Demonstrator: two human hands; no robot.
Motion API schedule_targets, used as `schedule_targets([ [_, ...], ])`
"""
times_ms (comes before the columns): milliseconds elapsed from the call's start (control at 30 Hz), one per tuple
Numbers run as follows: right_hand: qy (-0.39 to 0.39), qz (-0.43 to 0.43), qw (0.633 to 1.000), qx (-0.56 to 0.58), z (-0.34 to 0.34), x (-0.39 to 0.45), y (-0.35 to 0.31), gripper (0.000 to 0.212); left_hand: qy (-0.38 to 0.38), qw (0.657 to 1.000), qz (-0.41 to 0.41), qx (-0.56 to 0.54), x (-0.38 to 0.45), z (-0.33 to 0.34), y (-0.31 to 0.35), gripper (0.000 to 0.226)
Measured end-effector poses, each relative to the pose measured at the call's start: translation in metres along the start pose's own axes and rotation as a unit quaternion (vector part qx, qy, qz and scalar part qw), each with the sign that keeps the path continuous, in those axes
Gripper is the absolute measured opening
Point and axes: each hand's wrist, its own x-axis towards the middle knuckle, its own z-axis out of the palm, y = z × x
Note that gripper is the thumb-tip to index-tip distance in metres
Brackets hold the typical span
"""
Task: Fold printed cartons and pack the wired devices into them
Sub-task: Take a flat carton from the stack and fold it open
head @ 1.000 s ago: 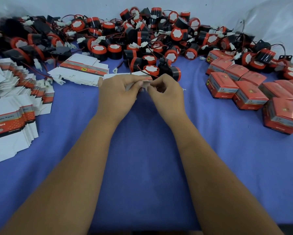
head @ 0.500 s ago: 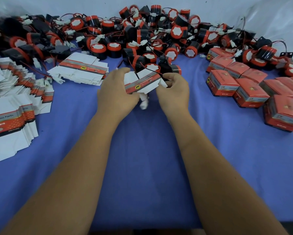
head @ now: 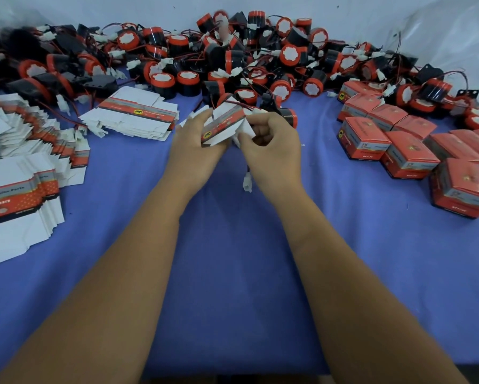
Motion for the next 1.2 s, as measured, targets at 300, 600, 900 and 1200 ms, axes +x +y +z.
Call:
schedule_targets([
  [300,-0.011,-0.07,0.997,-0.045,0.002,-0.003,-0.004,0.026,0.059,0.984,0.013,-0.168,-0.001,-0.009,0.008,0.063],
  [600,-0.199,-0.111,0.971,-0.066,-0.005,-0.005,0.0,0.058,0.105,0.935,-0.099,-0.323,0.005,-0.022,0.007,0.041],
  [900,-0.131,-0.105,0.977,-0.128,-0.007,0.001,0.008,0.063,0.02,0.902,-0.124,-0.412,0.004,-0.031,0.01,0.04],
  [1200,-0.096,-0.077,0.992,0.014,-0.011,0.002,0.0,0.049,-0.081,0.957,0.008,-0.279,0.001,-0.024,0.009,0.063],
])
